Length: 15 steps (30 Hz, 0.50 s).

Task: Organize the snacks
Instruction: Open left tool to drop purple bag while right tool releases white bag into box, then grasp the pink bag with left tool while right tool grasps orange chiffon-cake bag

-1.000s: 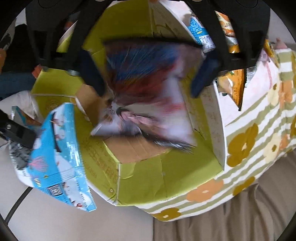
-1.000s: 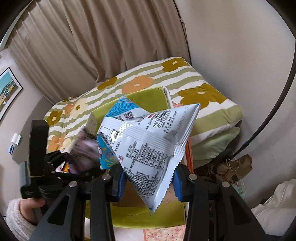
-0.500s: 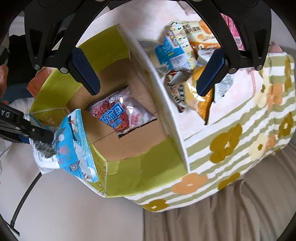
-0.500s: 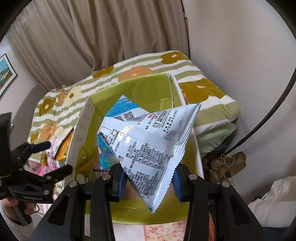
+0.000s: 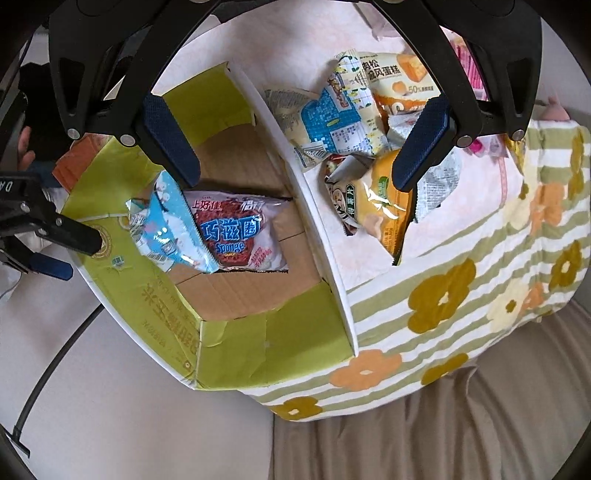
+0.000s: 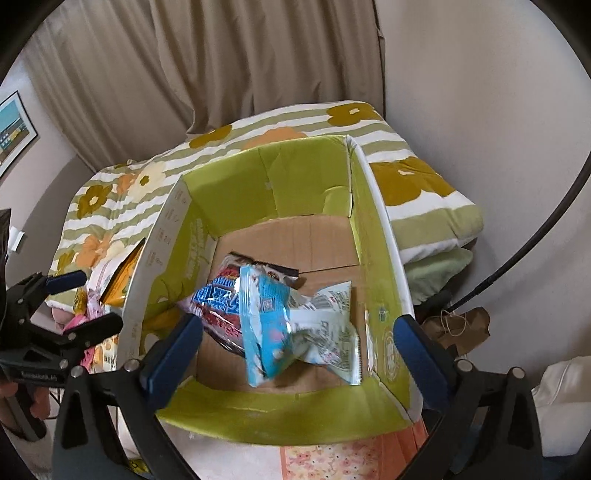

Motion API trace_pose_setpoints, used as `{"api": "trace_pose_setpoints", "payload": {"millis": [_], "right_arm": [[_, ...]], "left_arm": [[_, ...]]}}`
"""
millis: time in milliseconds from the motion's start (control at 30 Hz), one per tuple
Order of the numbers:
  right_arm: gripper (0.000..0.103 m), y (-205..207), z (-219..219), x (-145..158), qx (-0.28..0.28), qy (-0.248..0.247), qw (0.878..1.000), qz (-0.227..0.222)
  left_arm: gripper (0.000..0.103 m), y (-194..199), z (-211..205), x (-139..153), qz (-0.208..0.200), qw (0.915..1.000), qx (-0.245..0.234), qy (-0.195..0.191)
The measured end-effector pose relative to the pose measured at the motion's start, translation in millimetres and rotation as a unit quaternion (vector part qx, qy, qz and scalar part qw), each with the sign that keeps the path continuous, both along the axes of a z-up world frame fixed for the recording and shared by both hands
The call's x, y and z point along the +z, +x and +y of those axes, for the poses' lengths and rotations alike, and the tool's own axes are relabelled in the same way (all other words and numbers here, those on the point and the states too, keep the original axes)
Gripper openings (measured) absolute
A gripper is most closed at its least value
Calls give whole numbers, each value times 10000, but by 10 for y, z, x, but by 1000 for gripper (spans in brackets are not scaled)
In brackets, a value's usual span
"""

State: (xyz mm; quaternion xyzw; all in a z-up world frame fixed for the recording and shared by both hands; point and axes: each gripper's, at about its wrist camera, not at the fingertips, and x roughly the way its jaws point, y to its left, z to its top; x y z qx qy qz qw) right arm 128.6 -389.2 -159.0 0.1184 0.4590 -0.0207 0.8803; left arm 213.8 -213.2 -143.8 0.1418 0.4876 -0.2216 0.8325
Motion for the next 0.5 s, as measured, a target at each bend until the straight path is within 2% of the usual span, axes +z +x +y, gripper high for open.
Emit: {"api": "trace_pose_setpoints", "payload": {"millis": [333, 500], "right_arm": [[103, -45, 45, 307, 313, 242, 9990, -191], [103, -69, 183, 532, 681, 62, 9967, -438]], "left_arm": [[103, -187, 80, 314, -384, 9985, 374, -110], [103, -335, 225, 486, -531, 9959, 695, -216]]}}
